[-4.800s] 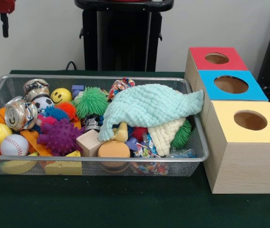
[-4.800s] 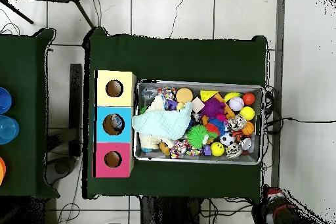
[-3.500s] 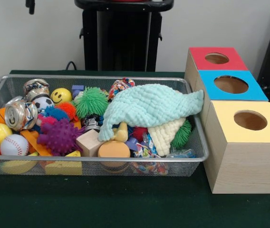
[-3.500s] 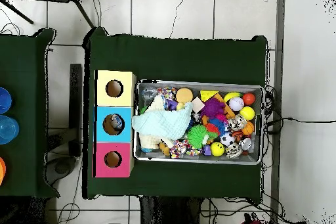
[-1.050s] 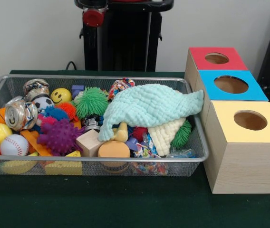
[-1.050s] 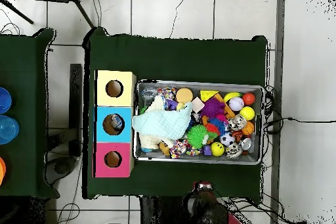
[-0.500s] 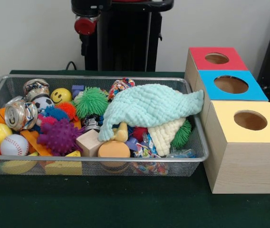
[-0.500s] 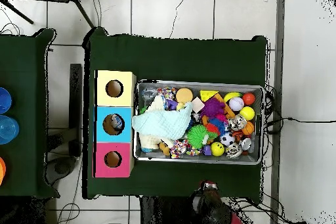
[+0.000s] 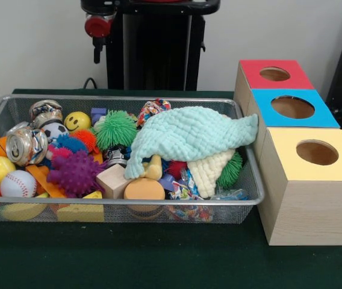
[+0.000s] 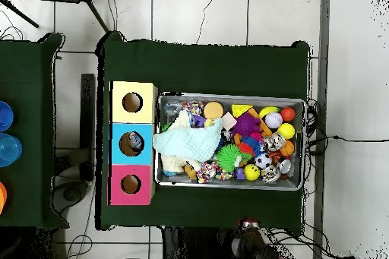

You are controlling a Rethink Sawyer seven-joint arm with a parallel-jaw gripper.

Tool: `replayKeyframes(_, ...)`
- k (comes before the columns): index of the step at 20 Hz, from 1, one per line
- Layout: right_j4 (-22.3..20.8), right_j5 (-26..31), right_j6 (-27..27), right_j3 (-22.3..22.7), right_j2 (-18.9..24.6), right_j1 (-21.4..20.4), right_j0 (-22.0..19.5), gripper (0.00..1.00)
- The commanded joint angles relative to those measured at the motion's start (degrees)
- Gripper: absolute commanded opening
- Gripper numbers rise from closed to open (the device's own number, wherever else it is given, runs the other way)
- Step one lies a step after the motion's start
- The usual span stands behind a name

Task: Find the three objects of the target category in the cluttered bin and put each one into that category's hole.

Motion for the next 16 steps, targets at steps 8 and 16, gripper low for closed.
replayKeyframes(8, -19.91, 8.34, -10.09, -11.27, 3.49, -5.00, -10.75, 1.00)
replayKeyframes(16, -20.47, 14.58, -3.00, -15.55, -3.22, -6.75, -1.97, 1.00)
